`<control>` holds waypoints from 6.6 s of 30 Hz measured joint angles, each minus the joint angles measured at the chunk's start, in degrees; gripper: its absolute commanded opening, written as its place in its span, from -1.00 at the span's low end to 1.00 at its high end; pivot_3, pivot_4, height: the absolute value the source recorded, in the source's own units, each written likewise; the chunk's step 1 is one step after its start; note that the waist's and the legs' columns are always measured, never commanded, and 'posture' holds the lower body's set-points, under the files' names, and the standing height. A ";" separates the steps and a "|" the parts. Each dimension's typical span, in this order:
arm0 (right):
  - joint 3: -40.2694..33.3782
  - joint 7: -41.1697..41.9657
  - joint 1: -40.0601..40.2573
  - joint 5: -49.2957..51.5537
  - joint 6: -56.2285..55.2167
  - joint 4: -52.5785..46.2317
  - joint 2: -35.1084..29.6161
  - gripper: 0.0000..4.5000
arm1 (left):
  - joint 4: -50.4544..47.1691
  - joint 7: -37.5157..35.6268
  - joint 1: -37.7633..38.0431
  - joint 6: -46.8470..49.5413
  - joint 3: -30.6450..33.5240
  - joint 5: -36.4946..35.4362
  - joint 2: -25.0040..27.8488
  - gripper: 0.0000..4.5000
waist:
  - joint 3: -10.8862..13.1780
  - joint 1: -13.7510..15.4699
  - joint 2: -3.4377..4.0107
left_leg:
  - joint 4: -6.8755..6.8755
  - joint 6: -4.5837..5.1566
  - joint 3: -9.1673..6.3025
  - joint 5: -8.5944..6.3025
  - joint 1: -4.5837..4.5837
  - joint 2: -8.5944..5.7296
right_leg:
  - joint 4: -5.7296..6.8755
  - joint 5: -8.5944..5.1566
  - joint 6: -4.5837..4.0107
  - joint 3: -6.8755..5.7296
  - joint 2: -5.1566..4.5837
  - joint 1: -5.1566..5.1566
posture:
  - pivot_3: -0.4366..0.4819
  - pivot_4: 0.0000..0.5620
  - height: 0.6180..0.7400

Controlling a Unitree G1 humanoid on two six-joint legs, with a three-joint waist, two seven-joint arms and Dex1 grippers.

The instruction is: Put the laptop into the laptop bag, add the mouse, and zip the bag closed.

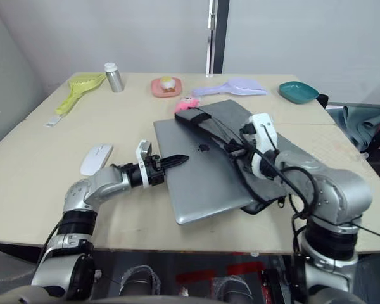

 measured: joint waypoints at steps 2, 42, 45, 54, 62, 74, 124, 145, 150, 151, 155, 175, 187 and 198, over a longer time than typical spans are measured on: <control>-0.53 -1.18 0.00 0.40 1.07 -1.71 3.98 -0.99 | -0.01 -0.04 -0.07 -0.88 -0.51 0.31 0.68 -0.84 | 0.01 0.03 0.01 | 0.00 0.00 0.00 0.00 0.00 0.00 | 0.00 0.00 0.00 -0.01 0.00 -0.01 | -0.05 -0.47 1.00; -6.37 -26.69 1.69 19.28 1.10 -1.45 25.67 -0.99 | -2.89 -8.64 -0.65 -8.86 -3.53 16.36 -3.98 -0.84 | 0.02 0.00 0.07 | -0.04 -0.08 -0.07 0.03 -0.01 -0.01 | -0.03 0.04 0.19 -0.07 -0.01 0.02 | -0.05 -0.47 1.00; -6.37 -27.62 1.69 20.27 1.10 -1.35 25.66 -0.99 | -2.17 -10.12 -1.27 -8.90 -3.45 18.48 -4.66 -0.84 | 0.02 0.02 0.07 | -0.04 -0.08 -0.07 0.03 -0.01 -0.01 | -0.04 0.04 0.19 -0.07 -0.01 0.02 | -0.05 -0.47 1.00; -6.38 -29.32 1.69 21.70 1.05 -0.82 25.65 -0.99 | -1.44 -12.89 -2.90 -8.82 -3.11 22.93 -6.16 -0.84 | 0.02 0.06 0.07 | -0.04 -0.08 -0.08 0.03 -0.02 -0.02 | -0.03 0.04 0.20 -0.07 -0.02 0.02 | -0.05 -0.47 1.00; -6.28 -31.32 1.69 24.71 0.67 0.36 25.65 -1.00 | -0.07 -13.49 -5.27 -10.03 -1.56 27.28 -8.58 -0.86 | 0.02 -0.06 0.07 | -0.05 -0.08 -0.08 0.03 -0.04 -0.02 | -0.04 0.04 0.20 -0.07 -0.02 0.01 | -0.05 -0.47 1.00; -5.25 -33.83 2.36 32.51 -3.46 2.46 19.94 -1.00 | -1.99 -13.29 -5.03 -6.57 0.52 27.33 -6.68 0.97 | 0.02 0.01 0.08 | -0.05 -0.08 -0.09 0.03 -0.04 -0.03 | -0.03 0.04 0.21 -0.09 -0.03 0.02 | -0.05 -0.47 1.00; 10.03 -27.99 6.69 44.41 -22.33 15.49 -15.81 0.69 | -10.28 -103.24 26.83 -26.84 15.88 59.81 58.56 1.00 | -0.20 -0.28 0.27 | -0.40 -0.15 -0.08 0.07 0.19 -0.03 | -0.08 -0.45 -0.45 -0.08 -0.01 0.03 | -0.05 -0.47 1.00; -23.53 38.99 48.47 -4.37 -55.36 17.93 -43.69 0.99 | 14.49 -109.31 29.10 -46.18 21.17 75.53 62.54 1.00 | -0.30 0.82 0.07 | -0.67 0.37 0.18 -0.17 0.29 0.03 | -0.39 -0.62 -0.70 -0.01 -0.04 0.03 | -0.05 -0.47 1.00; -24.58 40.71 47.50 -5.27 -56.71 17.30 -42.44 0.99 | 11.69 -105.87 23.31 -44.03 16.63 75.61 58.29 1.00 | -0.29 0.79 0.11 | -0.67 0.38 0.25 -0.17 0.72 0.03 | -0.09 -0.67 -0.80 0.08 -0.04 0.22 | -0.05 -0.47 1.00; -24.01 40.71 46.52 -5.07 -56.65 16.14 -42.45 0.99 | 11.51 -104.81 21.96 -43.73 15.25 76.03 57.46 1.00 | -0.29 0.74 0.12 | -0.67 0.38 0.25 -0.17 0.81 0.03 | -0.04 -0.67 -0.80 0.12 -0.04 0.24 | -0.05 -0.47 1.00; -16.01 37.20 33.71 2.26 -53.82 7.31 -42.16 0.99 | 9.31 -99.58 15.88 -43.86 9.89 77.62 51.34 1.00 | -0.30 -0.32 0.22 | -0.58 0.38 0.28 -0.16 1.08 0.03 | 0.33 -0.65 -0.84 0.28 -0.01 0.31 | -0.05 -0.47 1.00; 2.48 20.77 9.61 25.56 -44.90 -6.50 -39.21 0.99 | 1.10 -73.05 6.40 -41.43 -0.13 86.25 35.48 1.00 | -0.36 0.80 0.12 | -0.19 0.33 -0.02 -0.15 0.88 -0.01 | 0.55 -0.76 -1.04 0.15 0.03 0.37 | -0.05 -0.47 1.00; -3.34 18.15 16.33 26.43 -45.30 -8.54 -39.38 0.99 | 3.62 -62.91 2.24 -39.69 -4.52 91.34 29.84 1.00 | -0.36 0.70 0.12 | -0.16 0.33 -0.03 -0.15 0.83 -0.01 | 0.52 -0.76 -1.03 0.14 0.04 0.36 | -0.05 -0.47 1.00; -5.27 13.46 18.26 29.59 -45.70 -11.81 -40.25 0.99 | 11.48 -60.98 -1.00 -42.16 -6.98 95.11 26.94 1.00 | -0.42 0.70 0.20 | -0.18 0.32 -0.03 -0.15 0.99 -0.02 | 0.54 -0.78 -1.00 0.17 0.04 0.47 | -0.05 -0.47 1.00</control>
